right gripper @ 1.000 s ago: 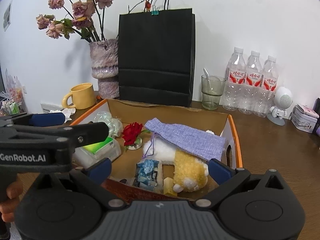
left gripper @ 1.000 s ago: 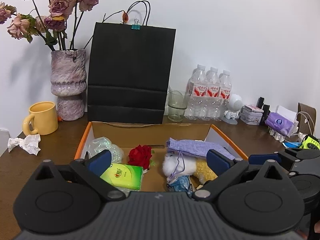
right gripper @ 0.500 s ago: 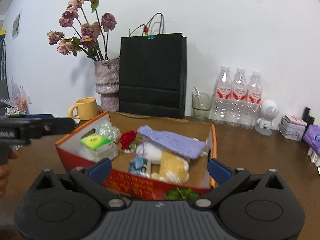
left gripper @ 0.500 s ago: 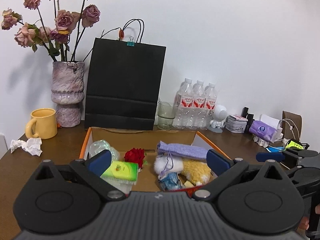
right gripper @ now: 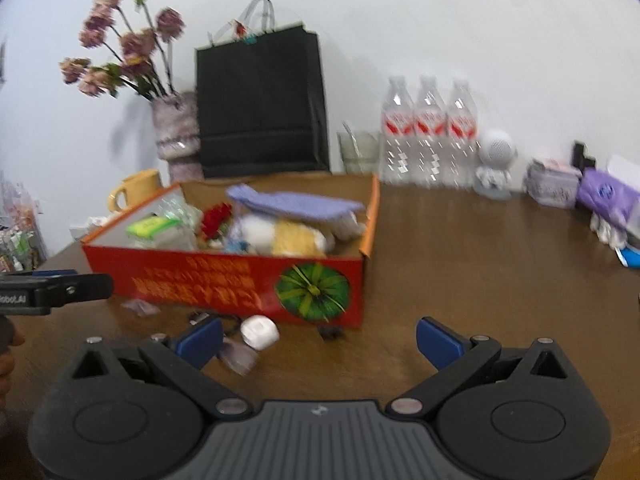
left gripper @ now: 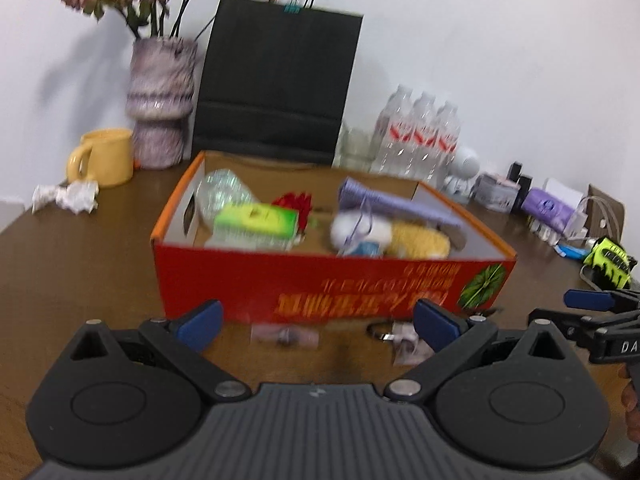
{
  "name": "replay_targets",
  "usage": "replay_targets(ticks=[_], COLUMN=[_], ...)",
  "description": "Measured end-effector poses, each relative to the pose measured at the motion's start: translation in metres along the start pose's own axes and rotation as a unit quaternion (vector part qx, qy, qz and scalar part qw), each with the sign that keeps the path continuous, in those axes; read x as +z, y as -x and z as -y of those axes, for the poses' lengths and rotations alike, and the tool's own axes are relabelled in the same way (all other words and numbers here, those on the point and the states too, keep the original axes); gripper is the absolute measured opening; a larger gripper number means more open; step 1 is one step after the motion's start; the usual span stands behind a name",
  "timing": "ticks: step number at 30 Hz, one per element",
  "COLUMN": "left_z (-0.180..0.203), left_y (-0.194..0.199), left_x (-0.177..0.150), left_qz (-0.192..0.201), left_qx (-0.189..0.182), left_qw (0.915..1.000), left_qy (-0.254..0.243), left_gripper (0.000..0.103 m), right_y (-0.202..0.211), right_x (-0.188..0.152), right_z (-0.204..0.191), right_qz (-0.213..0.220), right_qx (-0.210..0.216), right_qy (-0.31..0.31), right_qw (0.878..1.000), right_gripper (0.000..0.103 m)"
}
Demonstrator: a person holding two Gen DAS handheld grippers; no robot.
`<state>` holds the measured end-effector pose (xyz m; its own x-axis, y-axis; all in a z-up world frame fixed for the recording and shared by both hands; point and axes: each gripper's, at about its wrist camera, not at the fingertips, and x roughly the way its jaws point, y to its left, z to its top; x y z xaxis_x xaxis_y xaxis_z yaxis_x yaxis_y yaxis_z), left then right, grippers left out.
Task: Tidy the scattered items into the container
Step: 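Grasp another clear packet with the left gripper while the right grasps a small packet, then lower both held packets into the box and open both grippers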
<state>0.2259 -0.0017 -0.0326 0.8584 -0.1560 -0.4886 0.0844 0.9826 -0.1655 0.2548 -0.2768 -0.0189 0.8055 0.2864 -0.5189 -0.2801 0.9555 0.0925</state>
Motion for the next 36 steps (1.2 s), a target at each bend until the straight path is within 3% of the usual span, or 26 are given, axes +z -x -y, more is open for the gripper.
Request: replay_targets(ticks=[9,20,26,30,32,36], left_z=[-0.002,0.000,-0.003,-0.004,-0.003,-0.002], left_y=[-0.021,-0.056,-0.063,-0.061,-0.059,-0.056], left_x=[-0.008,-0.004,-0.001,-0.001,-0.001,-0.003], left_qz=[-0.042,-0.072,-0.073,-0.069,-0.067,-0.064], left_qx=[0.037,0.052,0.064,0.061,0.057,0.053], left_qw=[0.9983,0.9950,0.9946,0.9951,0.9954,0.9957], left_qy=[-0.018,-0.047,-0.037,-0.037,-0.038,-0.042], left_gripper=[0.103,0.102,0.082,0.065,0.054,0.038], right_y=[-0.025,-0.050,-0.066,-0.069,-0.069,-0.065], right_x=[-0.009,-0.001,0.003,0.004,0.004,0.001], right_z=[0.007,-0.004,-0.003,-0.005,-0.006,-0.008], right_qz=[-0.044,-0.037,-0.056,-0.054,-0.055,-0.053], right_qx=[-0.023,-0.028,-0.006,-0.011,-0.012,-0.013], right_qy=[-0.012,0.004,-0.016,-0.013,-0.011,-0.007], right_qw=[0.999,0.999,0.998,0.998,0.998,0.998], right_gripper=[0.101,0.074,0.043,0.032,0.015,0.015])
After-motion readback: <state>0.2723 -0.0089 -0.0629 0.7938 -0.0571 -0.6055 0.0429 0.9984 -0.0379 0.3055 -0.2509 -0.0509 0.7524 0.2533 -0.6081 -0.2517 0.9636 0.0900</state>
